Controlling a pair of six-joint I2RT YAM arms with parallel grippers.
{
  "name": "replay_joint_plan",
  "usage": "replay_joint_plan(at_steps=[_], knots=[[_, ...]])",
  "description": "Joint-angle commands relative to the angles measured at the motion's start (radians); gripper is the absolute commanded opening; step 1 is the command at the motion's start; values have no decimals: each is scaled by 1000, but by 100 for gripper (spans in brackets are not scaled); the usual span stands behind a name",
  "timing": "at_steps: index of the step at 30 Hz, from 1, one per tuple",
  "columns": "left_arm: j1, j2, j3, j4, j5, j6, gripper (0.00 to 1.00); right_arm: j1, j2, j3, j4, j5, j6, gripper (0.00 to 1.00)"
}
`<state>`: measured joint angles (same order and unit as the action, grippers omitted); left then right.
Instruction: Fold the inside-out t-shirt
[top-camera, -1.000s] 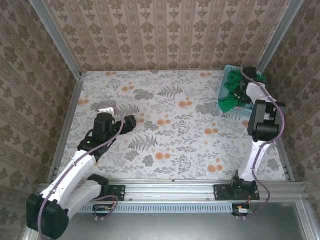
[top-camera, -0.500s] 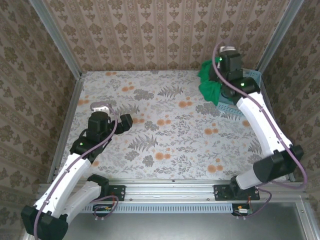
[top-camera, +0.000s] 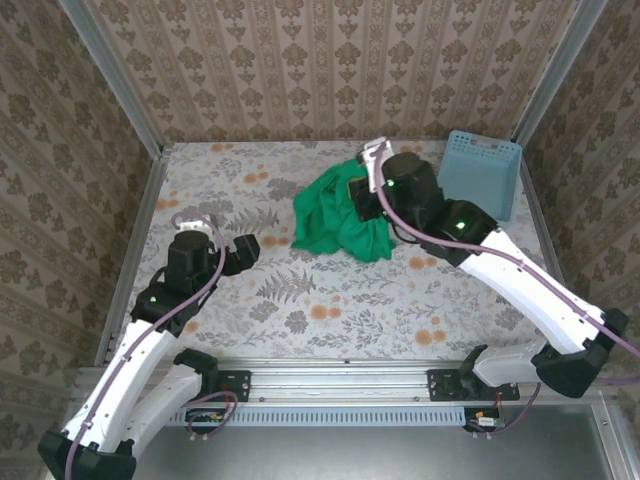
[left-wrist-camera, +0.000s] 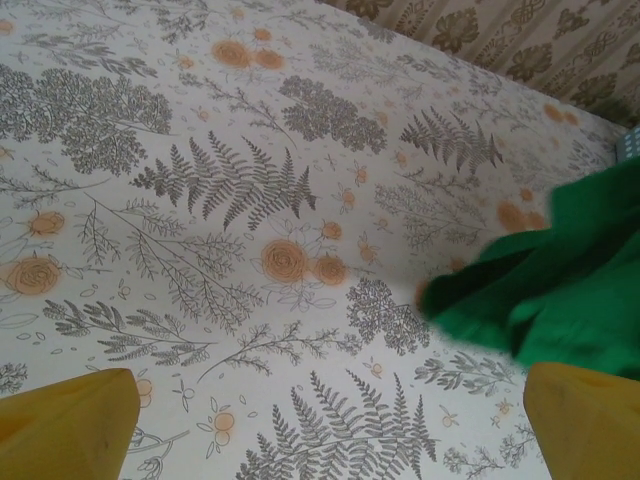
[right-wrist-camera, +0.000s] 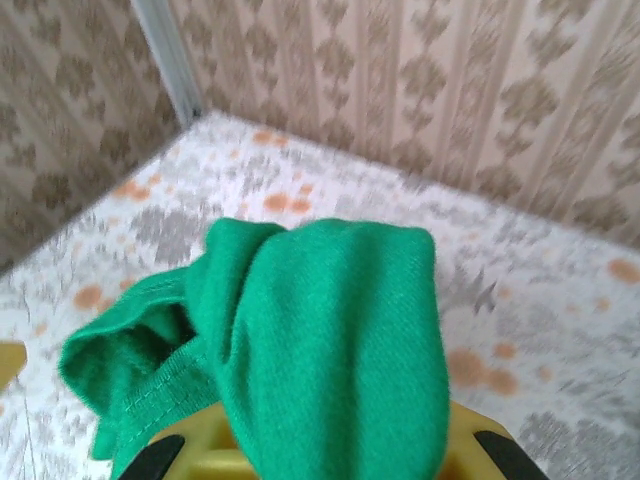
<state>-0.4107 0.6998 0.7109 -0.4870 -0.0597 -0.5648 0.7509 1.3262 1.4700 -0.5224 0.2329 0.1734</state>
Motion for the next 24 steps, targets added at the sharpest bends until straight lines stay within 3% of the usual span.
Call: replay_joint_plan(at_steps=[1,2,5,10,14,24], knots=[[4,-4,-19,-6,37,-12,100,7,59,-100,62,-49,96,16],[4,1,-21,-9,43,-13,100,6,85,-137,65,-11,121,29],[4,23,-24,-26,65,-11,100,-25,114,-209,11,122,190,55],[-21,128,-53,-10,136,-23,99,-64,73,-359,36,77,233,77],[-117,242,-69,53,154,-35,98,-64,7,-490,95,-20,276,80],[-316,448,7,143,101,-17,97,-143,-3,-679,206,-77,381,83]])
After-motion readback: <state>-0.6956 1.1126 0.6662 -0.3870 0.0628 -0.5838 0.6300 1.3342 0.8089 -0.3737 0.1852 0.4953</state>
